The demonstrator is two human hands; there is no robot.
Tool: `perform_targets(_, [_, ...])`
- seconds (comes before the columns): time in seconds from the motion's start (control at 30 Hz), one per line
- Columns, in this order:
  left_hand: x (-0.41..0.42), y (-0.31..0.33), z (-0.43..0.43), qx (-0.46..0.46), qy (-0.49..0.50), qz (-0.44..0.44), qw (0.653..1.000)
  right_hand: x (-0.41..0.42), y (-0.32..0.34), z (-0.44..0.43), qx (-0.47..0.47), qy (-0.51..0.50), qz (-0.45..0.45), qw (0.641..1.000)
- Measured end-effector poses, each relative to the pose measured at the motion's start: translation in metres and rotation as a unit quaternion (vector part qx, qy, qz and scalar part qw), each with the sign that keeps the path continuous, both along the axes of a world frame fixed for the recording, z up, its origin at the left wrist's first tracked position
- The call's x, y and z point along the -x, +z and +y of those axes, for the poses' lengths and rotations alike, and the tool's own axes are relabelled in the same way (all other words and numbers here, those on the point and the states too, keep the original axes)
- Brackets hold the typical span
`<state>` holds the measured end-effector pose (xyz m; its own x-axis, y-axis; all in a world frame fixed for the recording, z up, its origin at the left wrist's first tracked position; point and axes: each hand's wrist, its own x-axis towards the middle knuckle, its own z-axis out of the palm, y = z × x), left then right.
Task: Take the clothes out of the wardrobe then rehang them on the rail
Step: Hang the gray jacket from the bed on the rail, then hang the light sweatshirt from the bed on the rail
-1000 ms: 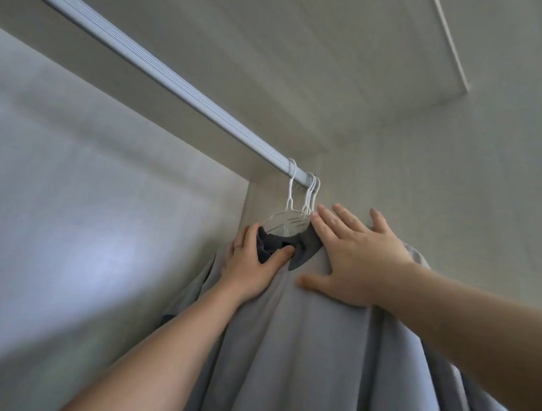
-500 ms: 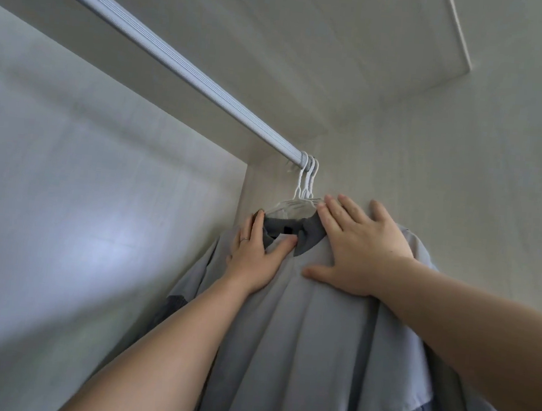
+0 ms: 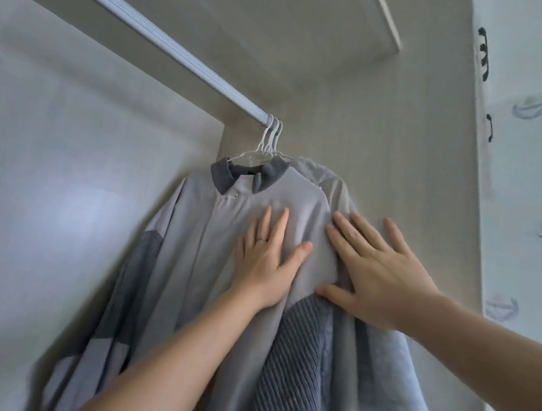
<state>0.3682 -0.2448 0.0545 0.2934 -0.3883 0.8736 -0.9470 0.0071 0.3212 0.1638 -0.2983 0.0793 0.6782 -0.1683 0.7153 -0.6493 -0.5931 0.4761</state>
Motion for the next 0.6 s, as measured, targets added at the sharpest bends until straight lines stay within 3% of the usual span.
perform_targets(0.2, [0.1,-0.08,0.009,0.0,-0.039,-0.07,0.997,0.104,-0.1,0.009,-0.033,-0.02,0.007,0.999])
perform_targets(0.37, [0.185,-0.152,0.009,-0.056,-0.085,-0.146,0.984,0.189,-0.185,0.013,-0.113,-0.04,-0.013,0.993])
perform_targets(0.6, [0.316,-0.268,-0.005,-0.174,-0.179,-0.189,0.95,0.335,-0.315,0.036,-0.264,-0.189,-0.039,0.945])
